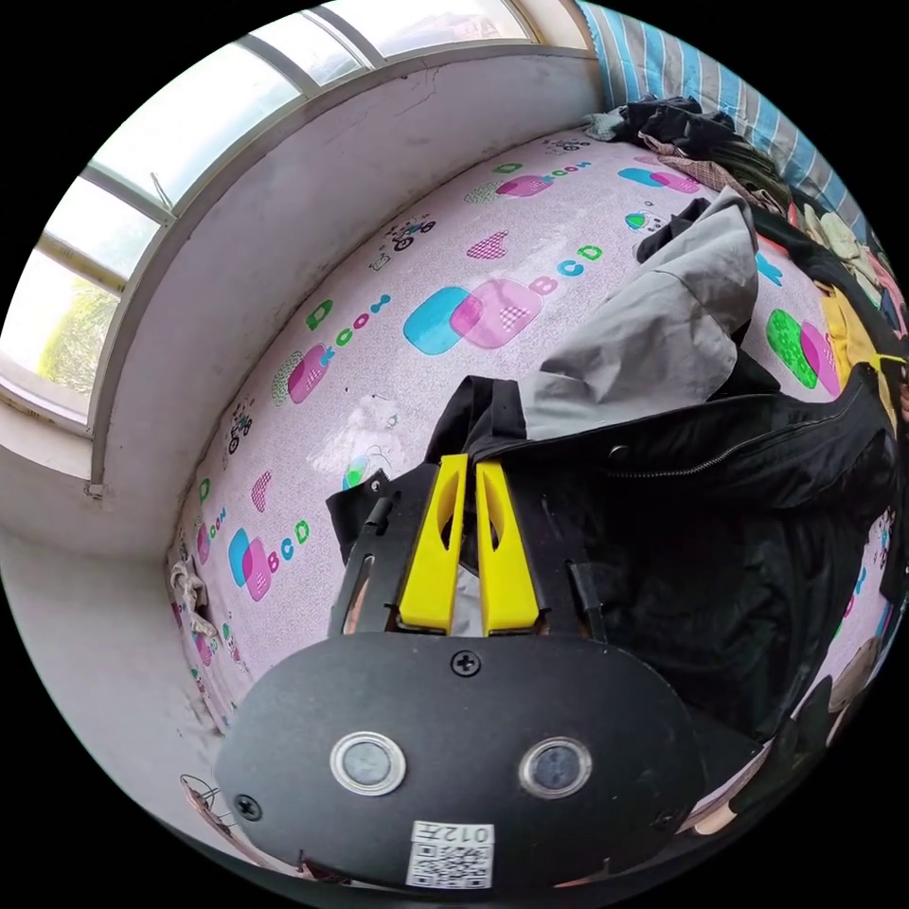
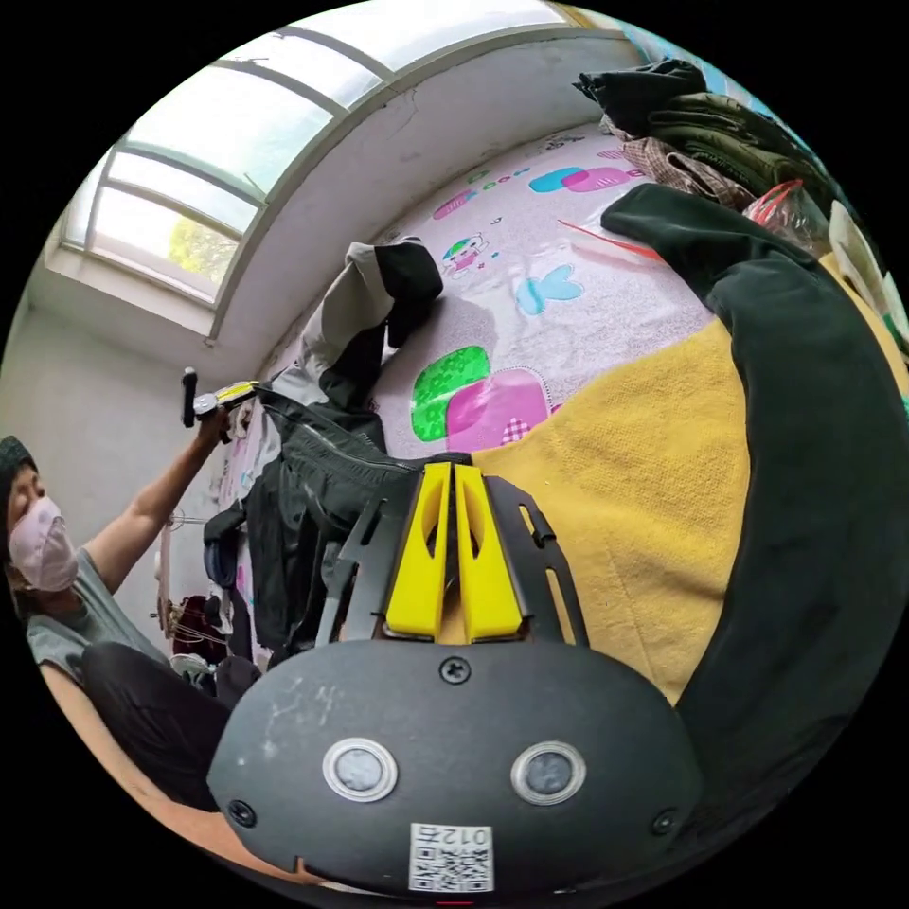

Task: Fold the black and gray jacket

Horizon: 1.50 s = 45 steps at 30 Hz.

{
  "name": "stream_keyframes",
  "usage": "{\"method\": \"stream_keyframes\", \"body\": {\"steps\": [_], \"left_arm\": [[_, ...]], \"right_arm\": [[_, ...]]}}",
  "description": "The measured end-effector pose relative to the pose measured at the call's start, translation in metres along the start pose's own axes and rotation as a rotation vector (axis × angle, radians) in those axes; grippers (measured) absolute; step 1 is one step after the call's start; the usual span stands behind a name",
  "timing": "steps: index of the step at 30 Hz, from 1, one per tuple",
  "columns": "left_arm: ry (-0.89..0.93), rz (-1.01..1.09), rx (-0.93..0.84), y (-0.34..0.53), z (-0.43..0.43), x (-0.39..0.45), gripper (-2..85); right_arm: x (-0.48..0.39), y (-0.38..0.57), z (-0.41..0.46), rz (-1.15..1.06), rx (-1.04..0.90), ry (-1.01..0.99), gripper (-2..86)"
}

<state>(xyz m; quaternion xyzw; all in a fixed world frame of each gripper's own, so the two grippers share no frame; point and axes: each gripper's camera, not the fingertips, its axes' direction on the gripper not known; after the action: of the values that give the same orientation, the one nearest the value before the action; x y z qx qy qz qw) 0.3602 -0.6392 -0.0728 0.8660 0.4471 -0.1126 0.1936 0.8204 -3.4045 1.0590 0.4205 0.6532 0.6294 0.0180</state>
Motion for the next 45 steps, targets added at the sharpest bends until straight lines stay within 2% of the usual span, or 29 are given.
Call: {"method": "stream_keyframes", "body": {"steps": [4,8,9,11,14,16,19,22,26,29,37,42,45], "left_arm": [[0.013,-0.044,-0.005,-0.022,0.001,-0.006,-0.2],[-0.037,-0.112,0.104,-0.071,-0.036,-0.025,-0.2],[-0.081,-0.110,0.126,-0.083,-0.046,-0.028,-0.2],[-0.128,-0.095,0.128,-0.097,-0.052,-0.030,-0.2],[-0.161,-0.060,0.079,-0.103,-0.040,-0.029,-0.2],[-0.174,-0.073,0.055,-0.098,-0.029,-0.030,-0.2],[-0.176,-0.088,0.003,-0.086,-0.007,-0.033,-0.3],[-0.158,-0.101,-0.038,-0.072,0.012,-0.039,-0.3],[-0.132,-0.145,-0.055,-0.059,0.032,-0.046,-0.3],[-0.160,-0.092,-0.098,-0.058,0.050,-0.036,-0.3],[-0.229,-0.060,-0.123,-0.054,0.072,-0.039,-0.3],[-0.433,0.158,-0.152,-0.048,0.094,-0.022,-0.1],[-0.416,0.115,-0.230,-0.042,0.115,-0.041,0.6]], "right_arm": [[0.030,0.034,-0.059,0.002,0.037,-0.278,-0.9],[0.044,0.077,-0.101,-0.077,0.084,-0.712,-1.0],[0.038,0.082,-0.100,-0.106,0.053,-0.752,-1.0],[0.002,0.101,-0.077,-0.233,-0.151,-0.854,-1.0],[-0.035,0.130,-0.016,-0.309,-0.391,-1.022,-1.0],[-0.050,0.145,0.026,-0.336,-0.523,-1.067,-1.0],[-0.064,0.172,0.087,-0.403,-0.727,-1.019,-1.0],[-0.051,0.190,0.118,-0.400,-0.789,-0.968,-1.0],[-0.031,0.205,0.132,-0.462,-0.820,-0.819,-1.0],[-0.016,0.214,0.141,-0.494,-0.860,-0.743,-1.0],[0.019,0.231,0.184,-0.535,-0.913,-0.680,-1.0],[0.039,0.238,0.216,-0.569,-0.947,-0.635,-1.0],[0.053,0.239,0.239,-0.569,-0.946,-0.595,-1.0]]}}
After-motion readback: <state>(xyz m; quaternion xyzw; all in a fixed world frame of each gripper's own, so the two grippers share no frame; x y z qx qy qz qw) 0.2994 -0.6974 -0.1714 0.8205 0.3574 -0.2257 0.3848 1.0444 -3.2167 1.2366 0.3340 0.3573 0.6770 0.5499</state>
